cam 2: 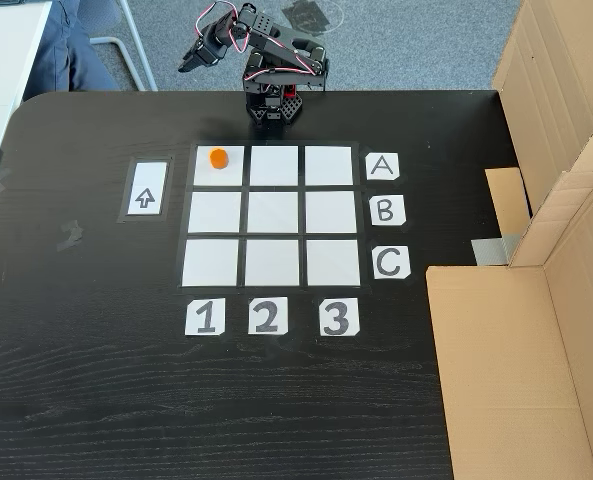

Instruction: Pick up the round, orange token and place it in the grid on square A1.

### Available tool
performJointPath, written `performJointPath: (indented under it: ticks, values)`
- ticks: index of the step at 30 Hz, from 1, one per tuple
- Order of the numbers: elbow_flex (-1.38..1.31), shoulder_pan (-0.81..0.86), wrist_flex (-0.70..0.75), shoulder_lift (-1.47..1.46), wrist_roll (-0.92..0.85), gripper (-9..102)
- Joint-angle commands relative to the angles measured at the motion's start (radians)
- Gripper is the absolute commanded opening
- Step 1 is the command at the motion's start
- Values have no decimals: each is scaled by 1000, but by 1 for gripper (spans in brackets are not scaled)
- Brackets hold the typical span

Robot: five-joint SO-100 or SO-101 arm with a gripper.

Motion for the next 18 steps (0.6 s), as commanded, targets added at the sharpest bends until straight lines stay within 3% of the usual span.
performJointPath:
  ticks: [1,15,18]
  values:
    - [55,137,-23,69,-8,10]
    - [284,153,-61,276,-44,2]
    - [347,149,-80,276,-133,1]
